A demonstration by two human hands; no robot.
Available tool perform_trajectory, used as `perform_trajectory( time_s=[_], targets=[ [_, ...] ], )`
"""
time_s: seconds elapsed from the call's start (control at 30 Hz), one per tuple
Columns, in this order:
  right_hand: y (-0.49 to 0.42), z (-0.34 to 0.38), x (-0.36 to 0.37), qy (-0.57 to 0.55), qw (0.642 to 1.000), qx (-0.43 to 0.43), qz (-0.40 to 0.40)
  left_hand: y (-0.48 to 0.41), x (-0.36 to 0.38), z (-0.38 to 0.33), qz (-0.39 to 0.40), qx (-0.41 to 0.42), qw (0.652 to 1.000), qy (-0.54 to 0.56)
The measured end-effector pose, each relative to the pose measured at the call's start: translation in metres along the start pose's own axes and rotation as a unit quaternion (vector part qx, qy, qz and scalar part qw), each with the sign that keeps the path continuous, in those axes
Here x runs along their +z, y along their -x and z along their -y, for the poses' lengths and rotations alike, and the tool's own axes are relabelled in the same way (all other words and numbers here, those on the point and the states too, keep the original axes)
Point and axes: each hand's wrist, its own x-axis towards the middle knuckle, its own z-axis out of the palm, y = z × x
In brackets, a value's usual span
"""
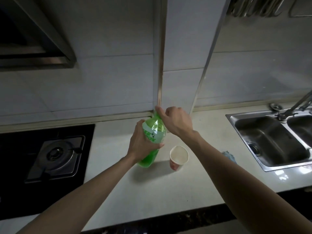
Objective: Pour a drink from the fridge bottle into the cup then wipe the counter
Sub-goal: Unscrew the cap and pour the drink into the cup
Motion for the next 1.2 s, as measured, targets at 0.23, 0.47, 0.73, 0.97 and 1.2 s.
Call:
perform_trajectory(
  time_s=[0.23,0.47,0.73,0.97,1.2],
  targets=[
    [-0.007,0.007,-0.004,0.124,0.992,0.016,0.015,0.01,0.004,-0.006,-0.003,0.055,0.998,-0.02],
    [-0.003,0.024,-0.008,0.184,0.982,-0.05,-0.002,0.019,0.006,0.004,-0.006,0.043,0.999,0.014],
    [-0.003,0.051,-0.026,0.214,0.964,-0.152,-0.032,0.008,-0.017,0.004,0.014,-0.005,0.99,0.139],
    [-0.008,0.063,-0.058,0.215,0.954,-0.197,-0.069,-0.014,-0.053,-0.01,0.139,-0.019,0.981,0.135],
    [-0.015,0.055,-0.084,0.235,0.957,-0.16,-0.065,-0.01,-0.05,-0.042,0.077,-0.003,0.993,0.091]
  ],
)
